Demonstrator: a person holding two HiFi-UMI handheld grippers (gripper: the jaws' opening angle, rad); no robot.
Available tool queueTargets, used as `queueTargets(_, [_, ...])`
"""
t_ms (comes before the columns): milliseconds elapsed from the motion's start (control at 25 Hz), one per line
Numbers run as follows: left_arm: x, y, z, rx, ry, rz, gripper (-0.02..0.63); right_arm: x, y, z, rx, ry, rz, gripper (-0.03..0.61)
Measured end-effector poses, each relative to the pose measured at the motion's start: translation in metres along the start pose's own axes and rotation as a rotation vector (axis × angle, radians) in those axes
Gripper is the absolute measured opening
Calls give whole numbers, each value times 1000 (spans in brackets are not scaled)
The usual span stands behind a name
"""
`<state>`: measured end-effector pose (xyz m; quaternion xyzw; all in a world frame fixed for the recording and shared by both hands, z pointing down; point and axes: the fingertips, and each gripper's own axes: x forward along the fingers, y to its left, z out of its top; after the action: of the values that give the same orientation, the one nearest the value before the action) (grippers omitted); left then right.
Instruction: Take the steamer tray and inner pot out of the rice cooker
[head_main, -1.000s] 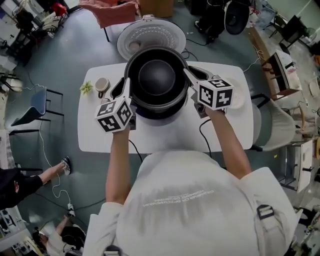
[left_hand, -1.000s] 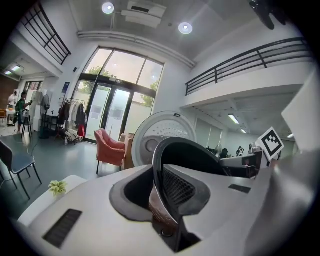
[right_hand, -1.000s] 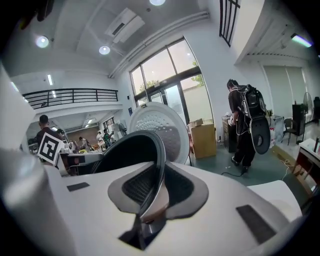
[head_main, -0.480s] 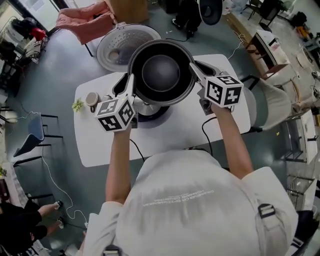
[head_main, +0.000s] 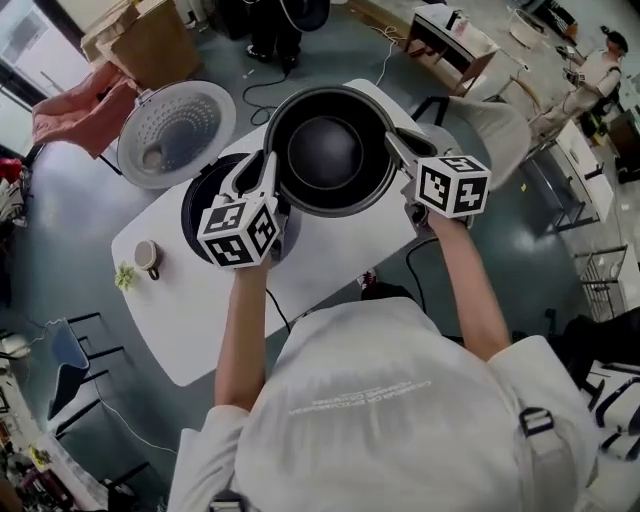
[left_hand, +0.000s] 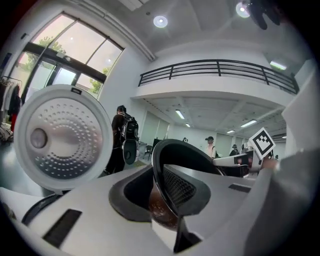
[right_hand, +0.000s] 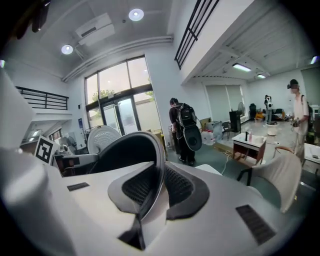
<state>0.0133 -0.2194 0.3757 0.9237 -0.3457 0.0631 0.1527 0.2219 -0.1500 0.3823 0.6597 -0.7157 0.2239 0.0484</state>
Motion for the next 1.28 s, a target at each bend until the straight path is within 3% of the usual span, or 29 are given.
queueTargets(280, [39, -71, -38, -13, 89, -149, 75, -63, -65, -32, 73, 19, -159, 78])
queueTargets(520, [58, -111, -71, -21, 162, -159, 74, -80, -113, -66, 129, 91, -195, 78])
queueTargets(800, [63, -108, -124, -74, 249, -37, 74, -50, -139, -112, 135, 223, -112, 78])
queueTargets(1280, [49, -56, -183, -209, 325, 229, 72, 37, -127, -162, 96, 424, 111, 75])
